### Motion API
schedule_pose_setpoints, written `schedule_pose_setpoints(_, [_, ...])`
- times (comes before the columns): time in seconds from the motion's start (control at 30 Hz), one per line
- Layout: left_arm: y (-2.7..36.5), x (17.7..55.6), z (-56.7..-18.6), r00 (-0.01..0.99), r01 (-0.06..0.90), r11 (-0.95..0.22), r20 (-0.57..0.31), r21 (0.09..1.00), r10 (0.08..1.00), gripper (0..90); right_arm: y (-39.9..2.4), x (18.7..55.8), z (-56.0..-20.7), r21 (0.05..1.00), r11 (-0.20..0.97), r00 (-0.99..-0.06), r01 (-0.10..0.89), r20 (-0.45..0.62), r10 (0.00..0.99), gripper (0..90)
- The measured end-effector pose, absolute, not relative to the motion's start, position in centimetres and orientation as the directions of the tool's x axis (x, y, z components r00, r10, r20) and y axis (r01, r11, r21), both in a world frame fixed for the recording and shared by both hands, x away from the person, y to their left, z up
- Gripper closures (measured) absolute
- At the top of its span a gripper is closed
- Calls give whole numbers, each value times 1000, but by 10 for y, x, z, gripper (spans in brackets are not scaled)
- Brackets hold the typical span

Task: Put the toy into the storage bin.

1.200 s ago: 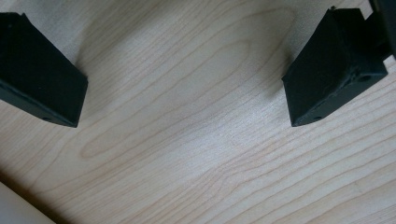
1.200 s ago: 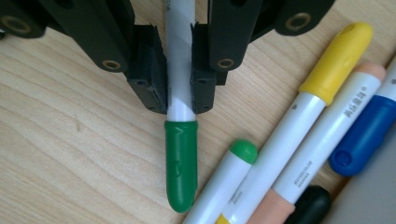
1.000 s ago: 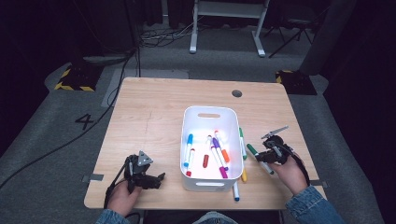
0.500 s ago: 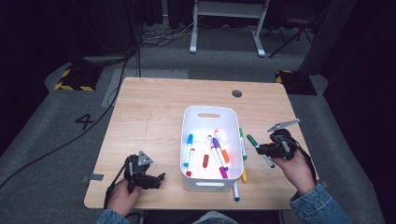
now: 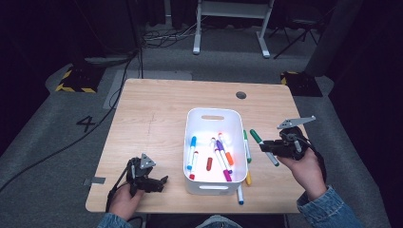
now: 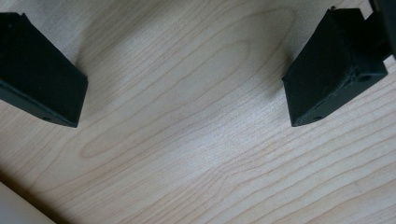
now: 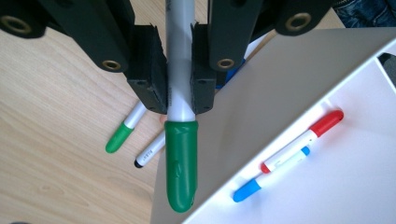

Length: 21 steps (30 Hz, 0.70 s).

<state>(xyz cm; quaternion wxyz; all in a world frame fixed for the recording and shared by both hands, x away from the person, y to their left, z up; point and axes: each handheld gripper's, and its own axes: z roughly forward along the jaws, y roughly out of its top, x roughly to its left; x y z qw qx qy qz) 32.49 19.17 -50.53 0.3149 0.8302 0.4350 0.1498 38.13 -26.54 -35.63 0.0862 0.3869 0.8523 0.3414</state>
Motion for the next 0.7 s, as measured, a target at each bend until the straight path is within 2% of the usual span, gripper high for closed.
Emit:
schedule_pose_setpoints(0.47, [192,325,-505,577,627,-424,-24,653,817,0,-250,370,-334,694,483,-740,534,107,664,771])
schedule_pose_setpoints(0.7, [192,325,-505,577,628,-423,-25,653,817,0,-228,363,-327,706,507,-785,494,111,609,771])
